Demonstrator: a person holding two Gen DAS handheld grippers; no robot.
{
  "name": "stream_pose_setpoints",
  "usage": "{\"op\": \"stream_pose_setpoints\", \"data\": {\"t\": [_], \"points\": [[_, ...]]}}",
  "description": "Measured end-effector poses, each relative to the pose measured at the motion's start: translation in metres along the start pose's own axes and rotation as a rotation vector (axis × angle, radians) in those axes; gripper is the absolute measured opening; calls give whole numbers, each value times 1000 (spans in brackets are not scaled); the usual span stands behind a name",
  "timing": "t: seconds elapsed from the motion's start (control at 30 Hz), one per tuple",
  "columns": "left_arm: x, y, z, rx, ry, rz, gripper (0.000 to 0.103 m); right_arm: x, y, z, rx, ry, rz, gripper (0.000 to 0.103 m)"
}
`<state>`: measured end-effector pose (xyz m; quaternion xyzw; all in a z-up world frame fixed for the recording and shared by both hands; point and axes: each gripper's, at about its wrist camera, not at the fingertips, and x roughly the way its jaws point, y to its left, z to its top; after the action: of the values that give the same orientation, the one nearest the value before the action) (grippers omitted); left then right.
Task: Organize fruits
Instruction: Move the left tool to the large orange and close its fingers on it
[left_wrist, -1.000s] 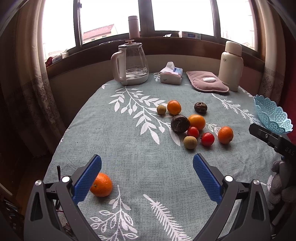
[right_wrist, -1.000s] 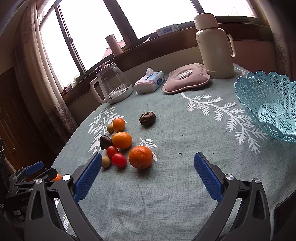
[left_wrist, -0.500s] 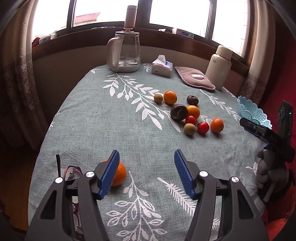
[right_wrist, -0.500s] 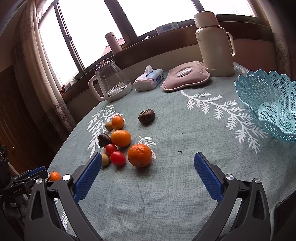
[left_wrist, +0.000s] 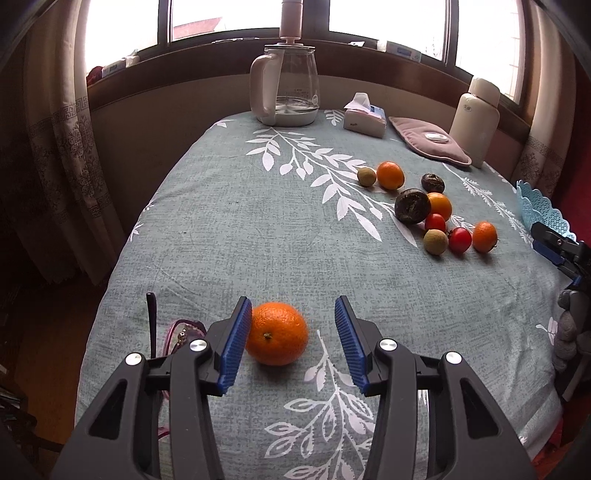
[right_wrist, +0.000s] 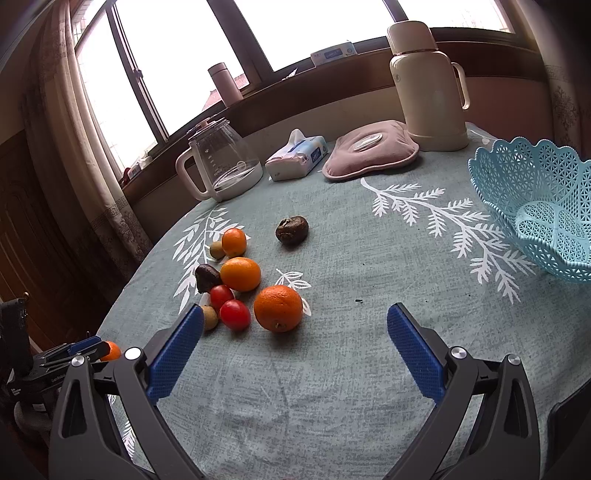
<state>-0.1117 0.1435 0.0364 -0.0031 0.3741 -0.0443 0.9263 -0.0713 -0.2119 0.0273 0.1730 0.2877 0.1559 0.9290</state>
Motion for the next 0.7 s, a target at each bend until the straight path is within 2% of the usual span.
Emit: {"op": "stream_pose_setpoints", "data": {"t": [0.17,0.53,0.6,0.63,0.7], "points": [[5,4,-1,-6,8,48,48,0,0,0,1,-1,0,101],[16,7,-5,2,33,97,49,0,1,0,0,-1,-1,101],[20,6,-7,-7,50,91,47,0,1,0,0,-1,-1,101],[21,5,-8,-5,52,99,40,0,1,0,1,0,-2,101],[21,2,-9,7,47,112,39,1,0,0,3,6,-4,101]]}}
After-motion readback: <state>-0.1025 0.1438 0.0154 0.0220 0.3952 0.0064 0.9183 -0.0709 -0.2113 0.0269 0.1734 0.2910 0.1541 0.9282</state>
